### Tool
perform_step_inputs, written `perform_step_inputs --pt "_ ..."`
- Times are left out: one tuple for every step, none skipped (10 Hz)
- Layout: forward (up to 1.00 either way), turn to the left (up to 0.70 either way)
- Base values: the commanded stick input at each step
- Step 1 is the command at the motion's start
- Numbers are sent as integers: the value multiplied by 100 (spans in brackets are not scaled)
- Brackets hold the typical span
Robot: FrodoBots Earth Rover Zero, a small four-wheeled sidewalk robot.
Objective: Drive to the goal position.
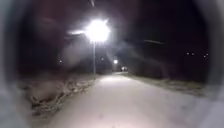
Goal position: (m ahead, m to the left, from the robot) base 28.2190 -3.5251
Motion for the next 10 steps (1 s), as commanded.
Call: perform_step_inputs --pt "70 0" --pt "70 0" --pt "70 0" --pt "70 0" --pt "70 0" --pt "70 0" --pt "70 0" --pt "70 0" --pt "70 0" --pt "70 0"
